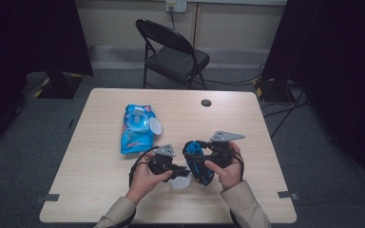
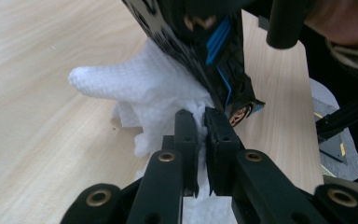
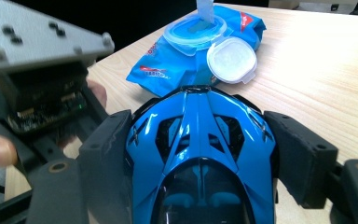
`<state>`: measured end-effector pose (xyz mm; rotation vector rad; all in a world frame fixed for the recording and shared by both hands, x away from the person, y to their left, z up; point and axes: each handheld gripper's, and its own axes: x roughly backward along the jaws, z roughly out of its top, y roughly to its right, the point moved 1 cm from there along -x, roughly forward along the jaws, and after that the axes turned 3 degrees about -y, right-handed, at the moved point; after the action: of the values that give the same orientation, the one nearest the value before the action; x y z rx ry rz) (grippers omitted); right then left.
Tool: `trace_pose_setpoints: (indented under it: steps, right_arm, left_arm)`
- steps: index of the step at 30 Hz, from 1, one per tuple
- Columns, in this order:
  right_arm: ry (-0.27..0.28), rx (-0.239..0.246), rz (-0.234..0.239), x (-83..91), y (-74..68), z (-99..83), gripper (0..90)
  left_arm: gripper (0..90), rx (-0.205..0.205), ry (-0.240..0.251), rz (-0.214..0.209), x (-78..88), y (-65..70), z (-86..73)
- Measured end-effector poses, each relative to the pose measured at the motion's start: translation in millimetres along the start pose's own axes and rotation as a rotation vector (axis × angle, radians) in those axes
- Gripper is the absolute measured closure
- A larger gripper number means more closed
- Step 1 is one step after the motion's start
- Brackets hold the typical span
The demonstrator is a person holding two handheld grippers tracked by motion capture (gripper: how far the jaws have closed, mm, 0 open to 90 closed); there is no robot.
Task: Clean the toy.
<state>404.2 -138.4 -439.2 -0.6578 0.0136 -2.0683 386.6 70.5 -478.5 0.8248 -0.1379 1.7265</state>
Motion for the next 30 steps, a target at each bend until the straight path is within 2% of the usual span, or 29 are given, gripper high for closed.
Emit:
trace_pose_setpoints:
  steps: [27,30]
  right_arm:
    - [0.014,-0.018,-0.008,5.0,5.2,0.4,26.2]
    - [0.024,-0.026,-0.013,7.6,7.0,0.9,26.1]
  left_arm:
    - [84.3,-0.039,-0.053,-0.013,-20.0,8.7,-0.7]
    - [84.3,-0.055,-0.086,-0.015,-22.7,11.2,-3.3]
